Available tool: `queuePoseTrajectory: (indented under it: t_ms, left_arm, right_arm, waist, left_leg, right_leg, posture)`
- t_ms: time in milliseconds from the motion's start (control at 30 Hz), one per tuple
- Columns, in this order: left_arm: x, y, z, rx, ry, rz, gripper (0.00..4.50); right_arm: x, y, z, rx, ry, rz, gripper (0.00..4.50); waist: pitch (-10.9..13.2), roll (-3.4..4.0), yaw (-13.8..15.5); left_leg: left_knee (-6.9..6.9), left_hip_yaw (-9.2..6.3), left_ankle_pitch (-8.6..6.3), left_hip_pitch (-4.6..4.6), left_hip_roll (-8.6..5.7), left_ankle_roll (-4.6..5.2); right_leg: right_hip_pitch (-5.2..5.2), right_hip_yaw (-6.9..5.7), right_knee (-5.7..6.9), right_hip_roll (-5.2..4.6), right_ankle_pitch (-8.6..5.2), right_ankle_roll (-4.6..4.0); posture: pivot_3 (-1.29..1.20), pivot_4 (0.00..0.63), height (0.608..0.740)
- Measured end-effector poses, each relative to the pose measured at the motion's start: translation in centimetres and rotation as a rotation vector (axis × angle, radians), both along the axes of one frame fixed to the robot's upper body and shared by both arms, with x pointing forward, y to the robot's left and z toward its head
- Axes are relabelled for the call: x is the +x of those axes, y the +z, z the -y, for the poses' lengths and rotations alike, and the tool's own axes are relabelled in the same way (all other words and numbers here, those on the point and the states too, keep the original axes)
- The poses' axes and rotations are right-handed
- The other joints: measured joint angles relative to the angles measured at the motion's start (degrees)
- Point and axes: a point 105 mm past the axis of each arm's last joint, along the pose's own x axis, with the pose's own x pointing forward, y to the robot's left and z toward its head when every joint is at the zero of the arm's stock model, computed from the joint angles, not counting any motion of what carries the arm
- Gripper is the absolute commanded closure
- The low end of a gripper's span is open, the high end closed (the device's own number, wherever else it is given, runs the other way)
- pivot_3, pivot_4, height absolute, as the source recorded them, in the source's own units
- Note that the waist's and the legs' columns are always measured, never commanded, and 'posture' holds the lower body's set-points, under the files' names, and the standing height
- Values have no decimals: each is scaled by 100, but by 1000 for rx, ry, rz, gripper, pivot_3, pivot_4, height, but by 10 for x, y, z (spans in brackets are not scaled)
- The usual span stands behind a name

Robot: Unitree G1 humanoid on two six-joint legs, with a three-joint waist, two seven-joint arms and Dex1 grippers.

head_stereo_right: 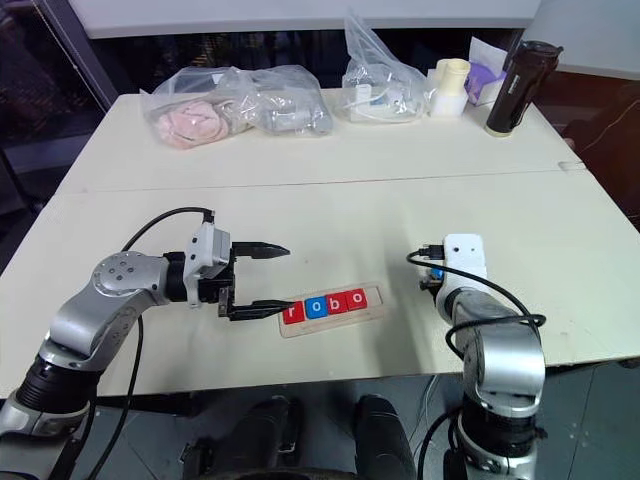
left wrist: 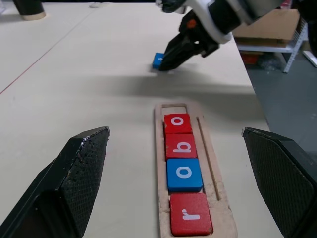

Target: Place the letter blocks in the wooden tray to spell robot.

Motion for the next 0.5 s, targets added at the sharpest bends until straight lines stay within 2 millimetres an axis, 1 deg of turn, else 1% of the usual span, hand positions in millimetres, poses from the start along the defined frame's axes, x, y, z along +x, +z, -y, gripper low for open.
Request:
queuePoseTrajectory:
  t_ms: [67,167,333,400,467,500]
  left_arm:
    - [0,0,0,0,-2,-1,0]
    - [0,0,0,0,-4,1,0]
    - [-1,0,0,-1,-6,7,0]
    - [-1,0,0,-1,-6,7,0]
    - [-1,0,0,-1,-6,7,0]
    - [-1,0,0,-1,-6,6,0]
  right_arm:
    - [-7,-3,-3,14,23,-7,3346]
    - [-12,-3,-6,22,43,0,3346]
    - [-12,-5,-13,43,58,-4,3346]
    - [-13,-6,-15,43,63,-9,3346]
    - [-13,-7,-15,44,63,-11,2307]
    - [-13,-7,-15,43,63,-13,1878]
  waist:
    - [0,0,6]
    - [0,0,3]
    - [0,0,7]
    - [0,0,8]
    - [0,0,9]
    - [0,0,11]
  left_leg:
    - [0,-1,0,-1,1,-1]
    - [0,0,-1,-1,0,-1]
    - [-1,0,-1,-10,0,-2]
    - [-2,0,-1,-17,-1,-2]
    - [-3,0,-1,-19,-2,-2]
    - [-3,0,-1,-19,-3,-2]
  right_leg:
    - [-1,0,1,-10,-12,20]
    - [-2,0,-1,-16,-13,21]
    - [-10,-1,-4,-21,-12,19]
    - [-16,-1,-5,-21,-1,1]
    - [-17,-1,-8,-22,0,1]
    - [-17,-2,-8,-21,0,1]
  posture:
    - [0,150,740]
    - [0,150,740]
    - [0,150,740]
    - [0,150,740]
    - [0,150,740]
    - [0,150,740]
